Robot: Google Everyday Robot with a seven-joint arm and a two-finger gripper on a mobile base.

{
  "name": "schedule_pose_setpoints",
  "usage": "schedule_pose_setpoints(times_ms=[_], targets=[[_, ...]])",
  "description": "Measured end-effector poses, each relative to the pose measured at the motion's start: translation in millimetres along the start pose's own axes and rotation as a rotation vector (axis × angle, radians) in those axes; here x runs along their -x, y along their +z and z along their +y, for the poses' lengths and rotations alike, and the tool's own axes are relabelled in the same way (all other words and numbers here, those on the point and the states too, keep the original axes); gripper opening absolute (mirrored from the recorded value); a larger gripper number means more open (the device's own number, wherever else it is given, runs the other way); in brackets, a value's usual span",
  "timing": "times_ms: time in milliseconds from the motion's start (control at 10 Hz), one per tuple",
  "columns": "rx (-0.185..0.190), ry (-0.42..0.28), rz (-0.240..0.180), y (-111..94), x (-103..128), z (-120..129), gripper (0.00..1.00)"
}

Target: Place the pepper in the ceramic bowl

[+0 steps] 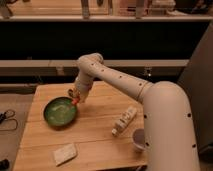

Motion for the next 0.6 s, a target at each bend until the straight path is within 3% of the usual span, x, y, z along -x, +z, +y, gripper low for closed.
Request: schedule_pose_setpoints(times_ms=[600], targets=[[0.011, -0.066, -0.046, 12.4, 21.6, -10.7, 0.00]])
